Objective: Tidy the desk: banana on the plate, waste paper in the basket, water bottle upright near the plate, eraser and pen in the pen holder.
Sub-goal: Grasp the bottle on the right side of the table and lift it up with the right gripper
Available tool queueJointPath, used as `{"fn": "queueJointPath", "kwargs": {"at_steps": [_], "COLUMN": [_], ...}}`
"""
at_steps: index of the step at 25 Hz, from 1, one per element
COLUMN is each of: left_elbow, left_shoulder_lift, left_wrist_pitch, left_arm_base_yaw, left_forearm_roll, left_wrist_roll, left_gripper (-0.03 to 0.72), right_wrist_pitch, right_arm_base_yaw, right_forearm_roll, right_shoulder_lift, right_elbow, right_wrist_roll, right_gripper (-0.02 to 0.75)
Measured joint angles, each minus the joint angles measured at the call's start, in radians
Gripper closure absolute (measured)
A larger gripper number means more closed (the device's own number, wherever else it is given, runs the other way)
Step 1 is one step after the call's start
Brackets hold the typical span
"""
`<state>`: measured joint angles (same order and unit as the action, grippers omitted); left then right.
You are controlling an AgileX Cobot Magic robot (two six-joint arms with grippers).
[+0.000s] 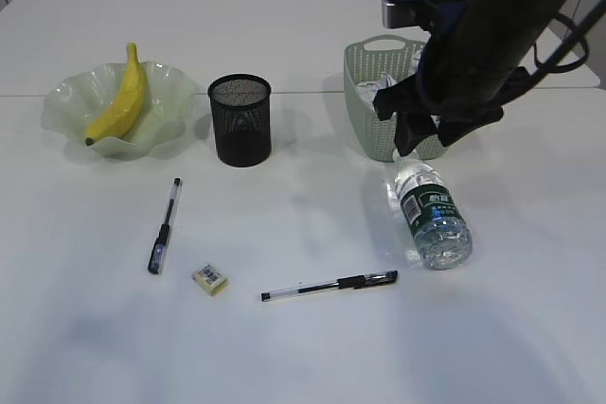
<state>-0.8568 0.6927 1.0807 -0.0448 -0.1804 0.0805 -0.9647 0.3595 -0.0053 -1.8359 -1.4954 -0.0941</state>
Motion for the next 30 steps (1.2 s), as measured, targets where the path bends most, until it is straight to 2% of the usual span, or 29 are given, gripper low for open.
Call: {"fn": "queueJointPath", "kwargs": {"at_steps": [2, 6, 16, 22, 30], "left_elbow": [0.000, 0.000, 0.000, 0.000, 0.000], "left_shoulder_lift": [0.000, 0.000, 0.000, 0.000, 0.000], "left_wrist_pitch": [0.000, 0.000, -0.019, -0.058, -0.071], "left_arm_base_yaw": [0.000, 0.000, 0.000, 0.000, 0.000], "left_forearm_roll": [0.000, 0.000, 0.015, 0.015, 0.017], "left_wrist_roll": [0.000, 0.000, 0.000, 0.000, 0.000], "left_gripper": [0.360, 0.360, 0.367, 0.369, 0.370], "right_wrist_pitch": [-0.018, -0.041, -0.042, -0.081, -0.156], "right_arm_base_yaw": [0.000, -0.010, -0.093, -0.092, -0.092], "right_forearm_roll": [-0.002, -0.003, -0.004, -0.004, 0.021], "right_shoulder_lift": [-0.057, -0.145, -0.198, -0.206, -0.206], "right_elbow": [-0.050, -0.109, -0.117, -0.119, -0.119], "right_wrist_roll": [-0.004, -0.008, -0.025, -0.021, -0.004], "right_gripper": [0.286, 0.269, 0.265, 0.194, 0.181]}}
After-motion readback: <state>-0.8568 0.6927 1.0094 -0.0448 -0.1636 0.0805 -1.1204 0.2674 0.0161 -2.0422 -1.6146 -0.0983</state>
